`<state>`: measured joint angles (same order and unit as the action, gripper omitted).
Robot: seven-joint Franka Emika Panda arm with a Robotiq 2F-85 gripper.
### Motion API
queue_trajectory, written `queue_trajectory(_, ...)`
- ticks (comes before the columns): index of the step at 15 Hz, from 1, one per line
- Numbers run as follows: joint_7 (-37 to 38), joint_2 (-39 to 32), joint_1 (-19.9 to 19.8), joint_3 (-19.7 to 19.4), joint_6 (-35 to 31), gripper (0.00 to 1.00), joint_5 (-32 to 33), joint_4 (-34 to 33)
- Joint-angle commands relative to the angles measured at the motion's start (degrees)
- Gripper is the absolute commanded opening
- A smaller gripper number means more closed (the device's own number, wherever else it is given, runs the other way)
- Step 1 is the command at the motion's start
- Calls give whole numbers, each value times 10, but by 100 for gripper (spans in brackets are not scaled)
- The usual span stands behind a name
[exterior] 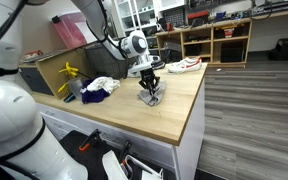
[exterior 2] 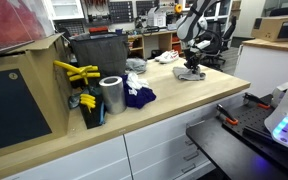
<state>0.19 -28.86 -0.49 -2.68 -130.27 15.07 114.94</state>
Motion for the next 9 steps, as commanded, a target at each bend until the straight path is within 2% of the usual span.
queue_trajectory(1,-15,16,-1,-2,0,0,-4,3)
queue_trajectory(9,-23,68,5,11,19,1,-13,1)
